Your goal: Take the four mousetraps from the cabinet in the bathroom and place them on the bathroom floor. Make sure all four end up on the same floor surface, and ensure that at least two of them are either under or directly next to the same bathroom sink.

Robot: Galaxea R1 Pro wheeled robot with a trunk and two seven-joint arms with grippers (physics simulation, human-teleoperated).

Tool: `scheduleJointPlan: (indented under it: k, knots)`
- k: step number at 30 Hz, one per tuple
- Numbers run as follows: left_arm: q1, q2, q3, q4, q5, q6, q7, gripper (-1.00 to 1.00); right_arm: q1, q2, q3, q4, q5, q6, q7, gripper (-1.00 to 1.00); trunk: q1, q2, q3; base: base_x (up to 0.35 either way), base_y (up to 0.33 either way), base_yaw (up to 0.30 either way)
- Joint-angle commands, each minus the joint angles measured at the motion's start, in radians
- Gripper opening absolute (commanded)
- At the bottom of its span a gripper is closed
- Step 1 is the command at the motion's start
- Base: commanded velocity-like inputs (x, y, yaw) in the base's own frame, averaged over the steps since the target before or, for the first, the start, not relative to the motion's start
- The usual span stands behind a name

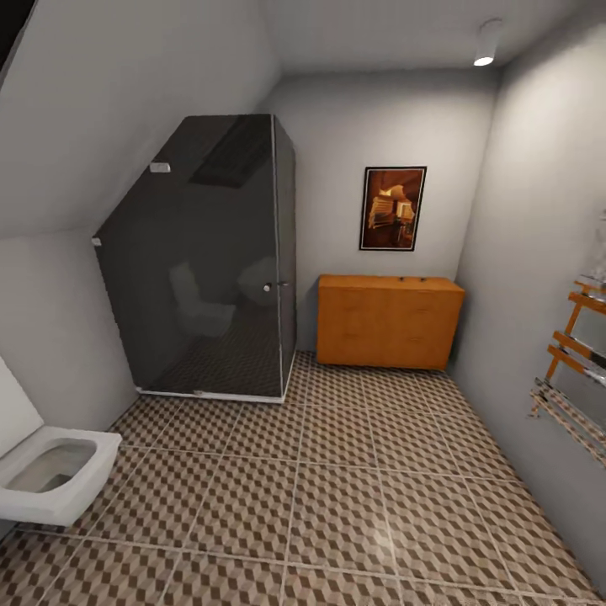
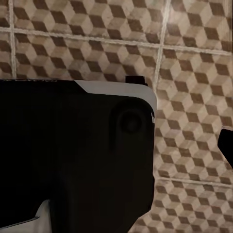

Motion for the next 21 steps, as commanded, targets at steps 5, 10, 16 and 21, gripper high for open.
scheduleJointPlan:
  k: [5,10,16,21]
  knots:
    - [-0.001,0.0,-0.009,0.001,0.01,-0.003,0.003,1.0,-0.002,0.0,0.008,0.003,-0.01,-0.004,0.004,1.0,0.0,-0.002,-0.002,0.0,0.0,-0.3]
    - [-0.001,0.0,-0.009,0.001,0.01,-0.003,0.003,1.0,-0.002,0.0,0.008,0.003,-0.011,-0.004,0.004,1.0,0.0,-0.002,-0.002,0.0,0.0,-0.3]
    - [-0.001,0.0,-0.009,0.001,0.01,-0.003,0.003,1.0,-0.002,0.0,0.008,0.003,-0.011,-0.004,0.004,1.0,0.0,-0.002,-0.002,0.0,0.0,-0.3]
    - [-0.001,0.0,-0.009,0.001,0.01,-0.003,0.003,1.0,-0.002,0.0,0.008,0.003,-0.011,-0.004,0.004,1.0,0.0,-0.002,-0.002,0.0,0.0,-0.3]
